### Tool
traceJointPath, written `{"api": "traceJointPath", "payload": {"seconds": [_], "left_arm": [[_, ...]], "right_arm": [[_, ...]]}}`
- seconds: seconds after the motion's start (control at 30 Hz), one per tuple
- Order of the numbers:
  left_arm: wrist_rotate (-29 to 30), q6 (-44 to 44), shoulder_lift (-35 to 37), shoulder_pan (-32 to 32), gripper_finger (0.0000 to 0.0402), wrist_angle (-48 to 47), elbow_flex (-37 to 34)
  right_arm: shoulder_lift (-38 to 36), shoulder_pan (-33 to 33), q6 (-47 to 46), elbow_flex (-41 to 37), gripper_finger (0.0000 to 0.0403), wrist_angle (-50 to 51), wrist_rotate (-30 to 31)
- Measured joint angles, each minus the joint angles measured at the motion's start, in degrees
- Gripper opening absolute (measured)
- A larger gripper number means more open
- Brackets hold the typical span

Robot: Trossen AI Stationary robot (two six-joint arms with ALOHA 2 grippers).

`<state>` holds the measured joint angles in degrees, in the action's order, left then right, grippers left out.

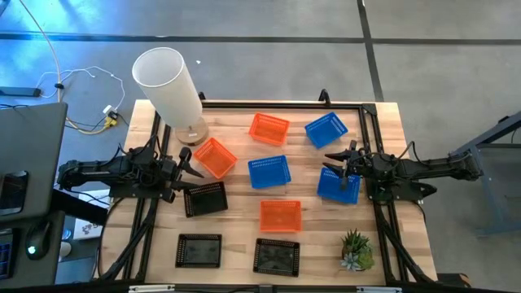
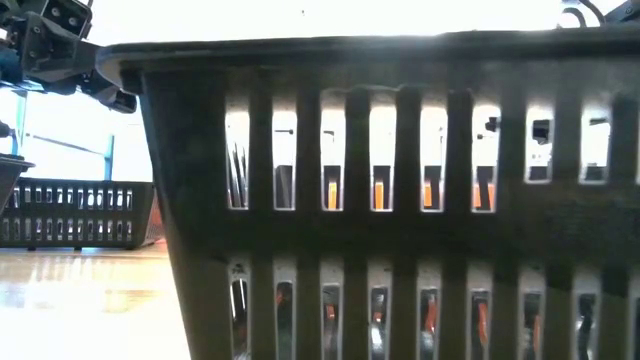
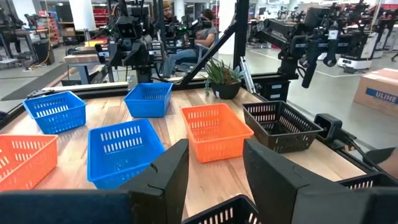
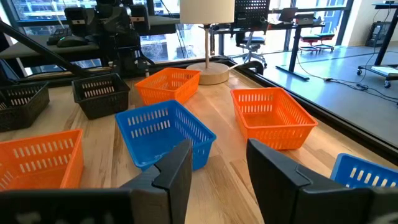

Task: Stack baskets by color
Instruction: Stack the middle orange bin on top of the top orange bin

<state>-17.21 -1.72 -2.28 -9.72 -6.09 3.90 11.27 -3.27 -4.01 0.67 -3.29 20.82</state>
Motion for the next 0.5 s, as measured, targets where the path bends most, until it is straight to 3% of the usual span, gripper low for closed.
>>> {"api": "traceJointPath", "payload": {"seconds": [0.33, 0.5], "left_arm": [[0.68, 0.28, 0.00, 0.00, 0.0140, 0.39, 0.00], [3.67, 3.01, -0.01, -0.02, 0.0140, 5.60, 0.00]], "right_arm": [[0.00, 0.00, 0.00, 0.00, 0.0142, 0.00, -0.01], [0.00, 0.00, 0.00, 0.00, 0.0142, 0.00, -0.01]]}}
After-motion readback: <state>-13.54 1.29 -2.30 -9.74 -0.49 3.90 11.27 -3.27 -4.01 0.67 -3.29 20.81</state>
